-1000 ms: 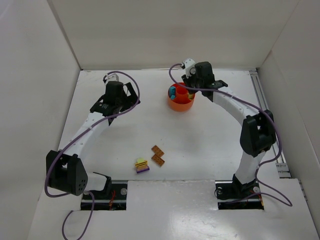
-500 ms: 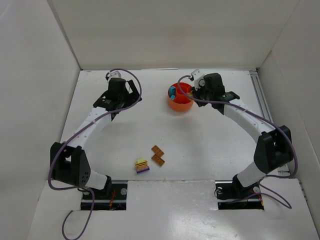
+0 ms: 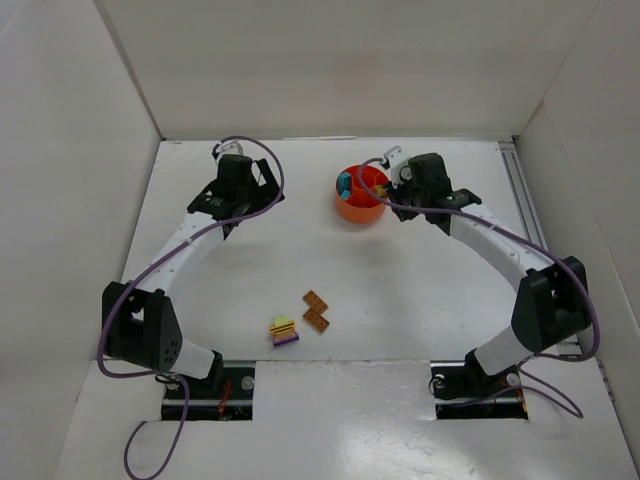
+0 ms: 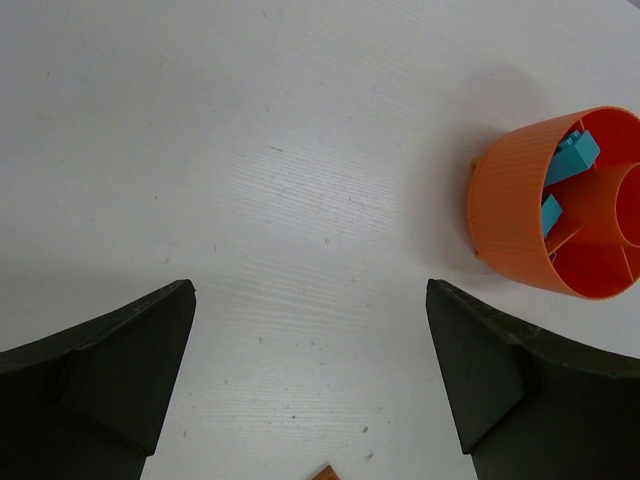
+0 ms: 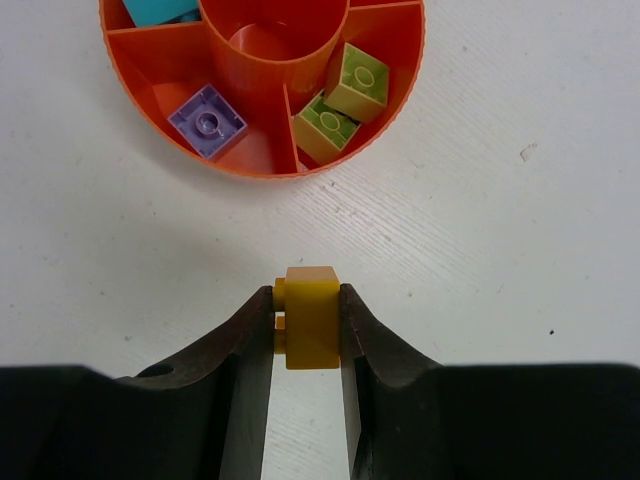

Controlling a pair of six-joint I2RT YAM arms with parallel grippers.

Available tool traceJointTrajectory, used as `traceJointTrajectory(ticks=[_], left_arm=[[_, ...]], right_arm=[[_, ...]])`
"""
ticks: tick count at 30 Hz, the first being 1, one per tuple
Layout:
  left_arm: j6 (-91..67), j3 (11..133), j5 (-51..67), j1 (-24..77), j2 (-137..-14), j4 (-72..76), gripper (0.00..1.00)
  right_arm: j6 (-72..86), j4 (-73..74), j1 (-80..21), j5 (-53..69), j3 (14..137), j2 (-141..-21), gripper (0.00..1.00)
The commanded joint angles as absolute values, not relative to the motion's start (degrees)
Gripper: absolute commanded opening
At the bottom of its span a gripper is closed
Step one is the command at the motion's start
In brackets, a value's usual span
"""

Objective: Sort the legos into containers by color

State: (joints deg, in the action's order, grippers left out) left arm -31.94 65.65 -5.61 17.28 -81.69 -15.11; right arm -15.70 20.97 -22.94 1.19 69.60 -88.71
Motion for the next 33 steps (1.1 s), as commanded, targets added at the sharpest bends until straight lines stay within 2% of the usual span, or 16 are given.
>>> traceJointTrajectory(ticks=[1,19,33], left_arm=[[-31.6,68.6,-5.9,17.3,-81.0,-13.8,0.99],[-30.0,73.6,-6.4,17.3,-85.1,-13.8,0.99],[-28.4,79.7,-6.4,16.8,-90.2,-12.7,0.99]], right_arm=[[-15.2,20.0,-22.8,0.1,69.1,-85.8,0.13],[-12.9,17.8,-11.5,3.0,61.8,-80.2,0.13],[-14.0,14.8,-10.4,5.6,64.2,-83.1,0.13]])
